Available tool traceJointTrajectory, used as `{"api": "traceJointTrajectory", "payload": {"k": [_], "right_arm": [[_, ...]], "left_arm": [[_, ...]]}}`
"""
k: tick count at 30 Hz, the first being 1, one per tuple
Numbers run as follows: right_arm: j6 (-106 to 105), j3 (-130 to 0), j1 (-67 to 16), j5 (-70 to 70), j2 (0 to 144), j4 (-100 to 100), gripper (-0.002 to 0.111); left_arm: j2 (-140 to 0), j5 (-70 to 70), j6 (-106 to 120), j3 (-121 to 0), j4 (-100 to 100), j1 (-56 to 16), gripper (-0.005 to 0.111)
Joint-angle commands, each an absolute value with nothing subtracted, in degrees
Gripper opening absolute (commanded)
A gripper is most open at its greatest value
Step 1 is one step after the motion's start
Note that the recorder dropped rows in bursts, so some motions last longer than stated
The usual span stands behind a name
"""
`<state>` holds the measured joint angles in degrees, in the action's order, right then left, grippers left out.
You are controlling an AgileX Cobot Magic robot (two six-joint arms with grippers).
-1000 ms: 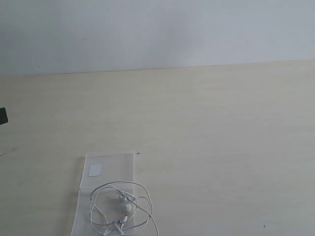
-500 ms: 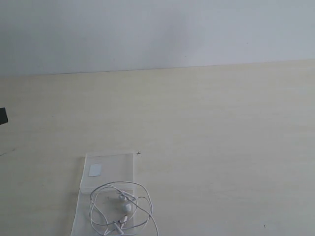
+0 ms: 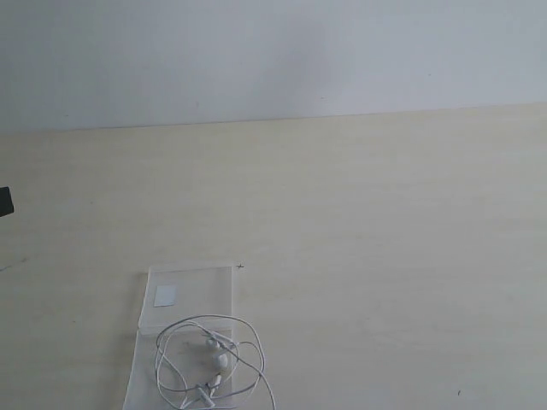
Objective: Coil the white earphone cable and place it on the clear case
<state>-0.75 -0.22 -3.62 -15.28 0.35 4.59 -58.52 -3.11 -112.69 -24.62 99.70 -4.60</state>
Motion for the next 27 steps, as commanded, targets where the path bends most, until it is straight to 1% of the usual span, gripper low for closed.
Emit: {"api": "traceJointTrajectory", "payload": {"k": [1,13,16,22,27], "right_arm": [[-0.9,0.0,-3.4,-14.9,0.0,4.6,0.000],[-0.9,0.0,-3.4,-14.9,0.0,4.6,0.000],[-0.9,0.0,-3.4,-14.9,0.0,4.6,0.000],[-0.9,0.0,-3.4,-14.9,0.0,4.6,0.000],[-0.9,0.0,-3.4,-14.9,0.0,4.6,0.000]], "left_arm": [[-58.0,-3.8,-112.6,-24.3,99.3,-4.6,0.000],[-58.0,-3.8,-112.6,-24.3,99.3,-4.6,0.000],[-55.7,-4.1,-112.2,-24.3,99.9,-4.6,0.000],[-47.1,-4.9,-108.8,-24.2,99.9,-4.6,0.000],[-34.3,-4.6,-110.2,-24.1,99.9,-4.5,0.000]]}}
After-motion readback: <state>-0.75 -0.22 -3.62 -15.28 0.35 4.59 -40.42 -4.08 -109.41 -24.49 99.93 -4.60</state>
